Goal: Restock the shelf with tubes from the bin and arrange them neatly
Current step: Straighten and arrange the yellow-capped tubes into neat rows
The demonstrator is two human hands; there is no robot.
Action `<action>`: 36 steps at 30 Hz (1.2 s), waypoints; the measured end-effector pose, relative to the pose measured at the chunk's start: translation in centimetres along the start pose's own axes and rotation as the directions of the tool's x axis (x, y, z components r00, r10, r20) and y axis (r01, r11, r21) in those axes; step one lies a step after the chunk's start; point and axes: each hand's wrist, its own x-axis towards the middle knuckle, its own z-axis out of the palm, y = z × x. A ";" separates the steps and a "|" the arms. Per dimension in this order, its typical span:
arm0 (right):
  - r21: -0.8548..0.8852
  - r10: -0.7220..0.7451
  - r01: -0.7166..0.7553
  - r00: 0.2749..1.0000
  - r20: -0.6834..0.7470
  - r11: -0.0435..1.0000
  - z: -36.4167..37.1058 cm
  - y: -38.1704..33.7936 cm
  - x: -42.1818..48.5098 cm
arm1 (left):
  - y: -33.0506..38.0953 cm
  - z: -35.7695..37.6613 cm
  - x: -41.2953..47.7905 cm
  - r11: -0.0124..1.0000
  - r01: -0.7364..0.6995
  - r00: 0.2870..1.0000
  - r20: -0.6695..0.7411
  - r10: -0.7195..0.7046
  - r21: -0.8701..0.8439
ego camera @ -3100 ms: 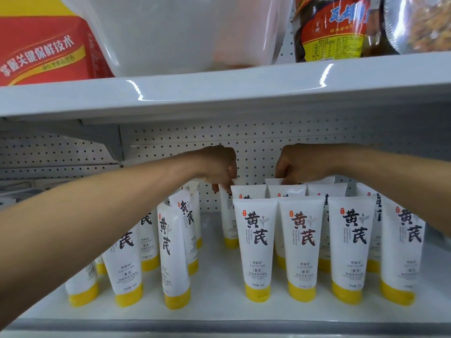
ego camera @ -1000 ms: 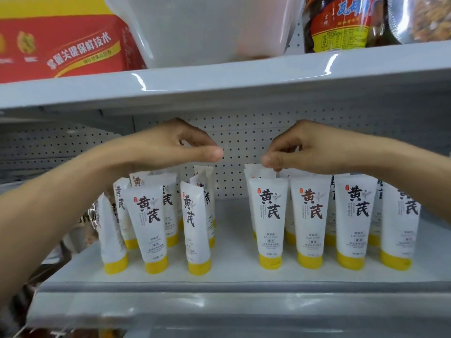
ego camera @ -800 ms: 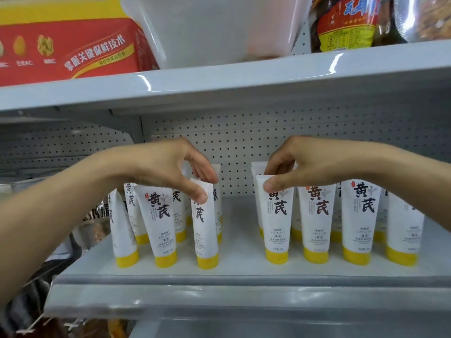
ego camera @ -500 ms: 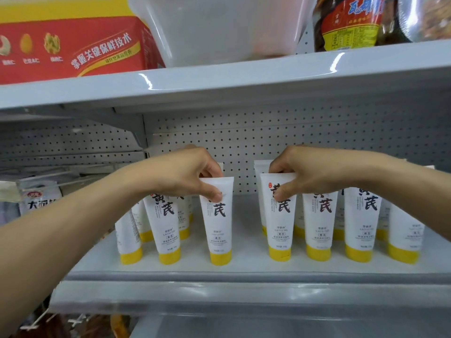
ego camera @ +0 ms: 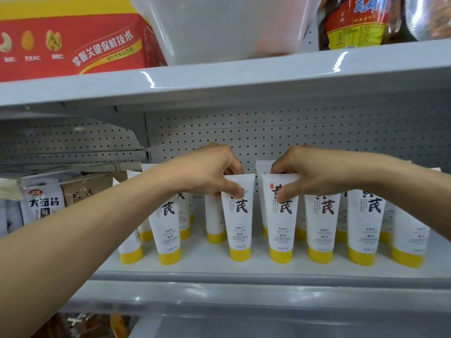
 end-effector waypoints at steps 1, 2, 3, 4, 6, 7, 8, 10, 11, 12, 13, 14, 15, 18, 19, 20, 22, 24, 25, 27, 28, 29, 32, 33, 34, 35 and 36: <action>0.001 -0.001 0.001 1.000 0.003 1.000 0.0 0.0 0.0 | 0.0 0.0 0.0 1.000 -0.005 1.000 -0.001 0.005 -0.001; 0.002 -0.001 0.001 1.000 0.006 1.000 -0.1 0.0 0.0 | 0.1 0.0 0.1 1.000 -0.009 1.000 -0.003 0.009 0.002; 0.004 0.001 -0.001 1.000 0.009 1.000 -0.1 0.0 0.0 | 0.1 0.0 0.1 1.000 -0.011 1.000 -0.004 0.011 0.007; 0.005 0.002 -0.002 1.000 0.010 1.000 -0.1 -0.1 0.0 | 0.1 0.0 0.1 1.000 -0.013 1.000 -0.005 0.013 0.006; -0.003 0.003 -0.003 1.000 0.009 1.000 -0.1 -0.1 0.0 | 0.1 0.0 0.2 1.000 -0.020 1.000 -0.006 0.020 -0.001; -0.008 0.003 -0.003 1.000 0.009 1.000 -0.1 -0.2 0.0 | 0.1 0.0 0.2 1.000 -0.022 1.000 -0.008 0.022 -0.001; -0.009 0.004 -0.004 1.000 0.010 1.000 -0.1 -0.2 0.0 | 0.1 0.0 0.2 1.000 -0.023 1.000 -0.010 0.023 0.001; -0.008 0.011 -0.011 1.000 0.015 1.000 -0.2 -0.4 -0.1 | 0.1 0.1 0.2 1.000 -0.028 1.000 -0.013 0.029 0.008; -0.010 0.014 -0.014 1.000 0.016 1.000 -0.2 -0.4 -0.1 | 0.1 0.1 0.2 0.999 -0.032 0.999 -0.013 0.032 0.008; -0.012 0.016 -0.015 1.000 0.017 1.000 -0.2 -0.4 -0.1 | 0.2 0.1 0.3 0.999 -0.033 0.999 -0.012 0.033 0.004; -0.012 0.017 -0.017 1.000 0.017 1.000 -0.2 -0.4 -0.1 | 0.2 0.1 0.3 0.999 -0.034 0.999 -0.012 0.034 0.000; -0.011 0.017 -0.016 1.000 0.016 1.000 -0.2 -0.4 -0.1 | 0.3 0.1 0.3 0.999 -0.034 0.999 -0.012 0.033 -0.002; -0.012 0.016 -0.016 1.000 0.013 1.000 -0.2 -0.4 -0.1 | 0.3 0.2 0.3 0.999 -0.032 0.999 -0.011 0.032 -0.002; -0.023 0.018 -0.017 1.000 0.010 1.000 -0.1 -0.3 -0.2 | 0.3 0.2 0.3 1.000 -0.022 1.000 0.000 0.022 -0.002; -0.025 0.019 -0.018 1.000 0.012 1.000 -0.1 -0.3 -0.2 | 0.4 0.1 0.3 1.000 -0.021 1.000 0.005 0.021 0.004; -0.027 0.020 -0.019 1.000 0.014 0.999 -0.1 -0.3 -0.1 | 0.5 0.0 0.2 1.000 -0.020 1.000 0.006 0.020 0.023; -0.023 0.020 -0.019 1.000 0.018 1.000 -0.3 -0.3 -0.1 | 0.7 -0.7 -0.2 0.997 -0.008 1.000 -0.025 0.010 0.077; 0.007 0.012 -0.012 1.000 0.002 1.000 -0.7 -0.2 -0.2 | 1.0 -2.2 -0.8 0.996 0.012 0.992 -0.129 -0.001 0.083; 0.031 0.006 -0.005 1.000 -0.020 1.000 -0.9 -0.2 -0.3 | 1.0 -3.1 -1.1 0.997 0.017 0.980 -0.199 -0.003 0.070; 0.062 -0.004 0.009 0.996 -0.084 0.998 -1.5 0.0 -0.2 | 0.4 -4.5 -1.5 0.996 0.041 0.951 -0.310 -0.015 0.077; 0.062 -0.002 0.009 0.993 -0.115 0.998 -1.8 0.1 -0.1 | 0.0 -4.8 -1.5 0.992 0.074 0.945 -0.324 -0.038 0.100; 0.056 0.005 0.004 0.989 -0.145 0.998 -2.0 0.2 0.0 | -0.6 -4.8 -1.3 0.984 0.123 0.950 -0.302 -0.079 0.130; 0.020 0.023 -0.019 0.981 -0.191 1.000 -2.4 0.8 0.9 | -2.0 -3.3 -0.4 0.940 0.271 0.959 -0.140 -0.245 0.208; -0.001 0.031 -0.032 0.983 -0.183 0.999 -2.5 1.0 1.2 | -2.3 -2.8 0.0 0.934 0.286 0.958 -0.095 -0.272 0.216; -0.020 0.044 -0.048 0.985 -0.166 0.999 -2.5 1.2 1.6 | -2.5 -2.4 0.3 0.932 0.288 0.958 -0.055 -0.283 0.221; -0.032 0.060 -0.066 0.988 -0.145 0.997 -2.4 1.3 2.1 | -2.6 -2.2 0.6 0.932 0.286 0.957 -0.020 -0.289 0.223; -0.038 0.076 -0.081 0.990 -0.121 0.996 -2.4 1.4 2.5 | -2.7 -2.1 0.9 0.933 0.288 0.955 0.009 -0.297 0.214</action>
